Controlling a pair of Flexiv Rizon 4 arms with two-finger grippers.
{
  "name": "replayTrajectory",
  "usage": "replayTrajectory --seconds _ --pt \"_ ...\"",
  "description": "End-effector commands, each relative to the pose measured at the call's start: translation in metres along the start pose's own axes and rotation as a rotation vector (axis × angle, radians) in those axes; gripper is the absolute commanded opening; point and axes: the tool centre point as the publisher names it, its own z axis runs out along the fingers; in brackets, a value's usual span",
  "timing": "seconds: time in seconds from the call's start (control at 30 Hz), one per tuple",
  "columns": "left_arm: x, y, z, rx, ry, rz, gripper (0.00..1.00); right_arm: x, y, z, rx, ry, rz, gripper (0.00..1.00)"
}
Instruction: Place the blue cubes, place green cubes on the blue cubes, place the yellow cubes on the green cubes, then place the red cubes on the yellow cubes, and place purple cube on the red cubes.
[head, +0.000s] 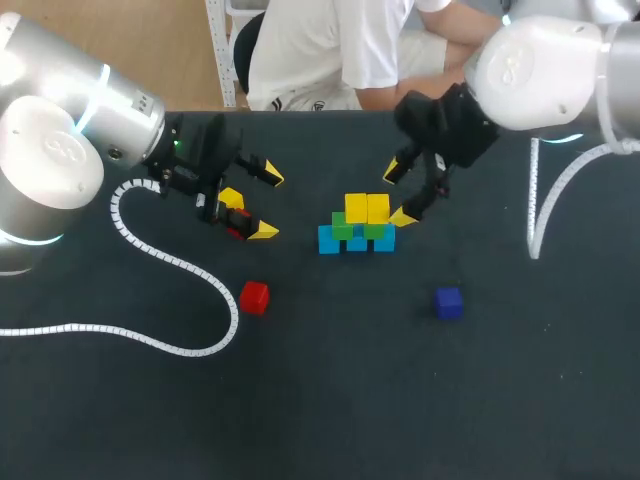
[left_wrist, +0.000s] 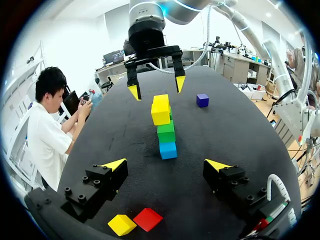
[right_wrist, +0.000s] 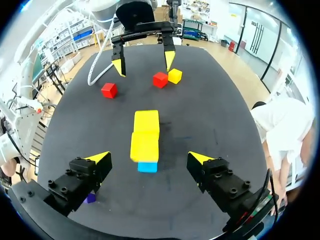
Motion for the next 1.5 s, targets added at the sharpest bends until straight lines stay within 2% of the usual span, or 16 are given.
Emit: replayTrajectory --seconds 0.03,0.17,0.33,0.6,1.37,1.43,1.5 --pt "0.0 0.002 0.0 0.004 0.003 -0.001 1.0 0.02 0.007 -0.012 -0.005 -0.08 0.015 1.0" --pt "0.0 0.002 0.0 0.004 0.003 -0.001 1.0 0.03 0.011 -0.019 -0.007 -0.137 0.033 1.0" --pt "0.0 0.002 0.0 0.004 0.003 -0.001 1.0 0.038 0.012 -0.028 0.003 -0.148 0.045 1.0" --pt "0.0 0.002 0.0 0.004 0.003 -0.001 1.0 0.036 0.018 -0.045 0.032 -0.2 0.035 1.0" --pt "0.0 0.002 0.0 0.004 0.003 -0.001 1.0 0.037 0.022 -0.049 0.055 -0.176 0.043 1.0" --pt "0.008 0.001 -0.005 0.007 0.064 -0.037 1.0 0.037 0.022 -0.049 0.055 -0.176 0.043 1.0" --pt "0.01 0.0 -0.013 -0.017 0.076 -0.046 1.0 0.037 0.022 -0.049 0.055 -0.176 0.043 1.0"
